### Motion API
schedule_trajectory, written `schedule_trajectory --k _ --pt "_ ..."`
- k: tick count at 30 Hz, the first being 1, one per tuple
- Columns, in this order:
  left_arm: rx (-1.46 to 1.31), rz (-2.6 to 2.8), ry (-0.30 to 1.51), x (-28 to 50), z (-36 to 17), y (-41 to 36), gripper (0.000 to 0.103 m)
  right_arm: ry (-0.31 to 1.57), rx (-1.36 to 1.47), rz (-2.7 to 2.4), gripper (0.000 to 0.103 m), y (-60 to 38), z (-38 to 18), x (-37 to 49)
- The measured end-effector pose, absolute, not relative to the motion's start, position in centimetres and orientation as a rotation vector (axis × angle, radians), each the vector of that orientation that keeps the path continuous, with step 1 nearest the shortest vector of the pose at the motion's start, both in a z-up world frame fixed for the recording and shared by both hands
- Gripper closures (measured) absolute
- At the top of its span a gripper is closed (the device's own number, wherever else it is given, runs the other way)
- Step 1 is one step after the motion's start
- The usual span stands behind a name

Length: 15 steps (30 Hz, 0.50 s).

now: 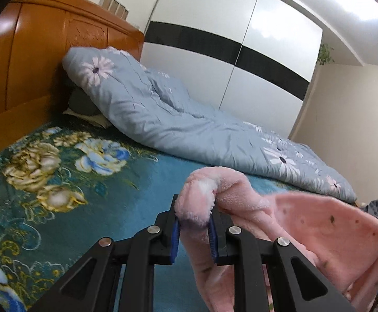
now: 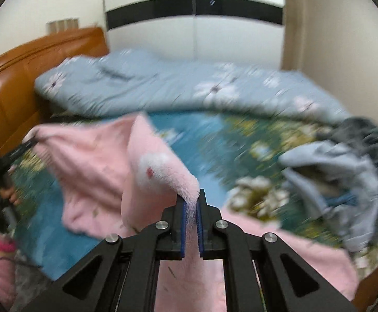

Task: Fold clothes
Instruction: 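Carry the pink fleece with both grippers and spread it over the bedspread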

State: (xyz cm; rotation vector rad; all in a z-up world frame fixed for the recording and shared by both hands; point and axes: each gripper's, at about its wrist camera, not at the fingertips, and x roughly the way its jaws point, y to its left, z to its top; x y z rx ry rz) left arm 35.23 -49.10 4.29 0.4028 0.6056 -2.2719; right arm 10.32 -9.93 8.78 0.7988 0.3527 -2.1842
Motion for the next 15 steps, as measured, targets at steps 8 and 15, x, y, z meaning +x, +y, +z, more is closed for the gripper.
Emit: schedule_trajectory --k 8,15 --pt "0.302 -2.2 0.555 42.1 7.1 -49.5 0.083 0.315 0.652 -2.284 0.096 -8.3 13.4 10.5" --pt "0.252 -2.04 0.397 51.9 13.0 -50.3 0.083 0.262 0.573 -2.164 0.096 -9.0 14.8 13.5"
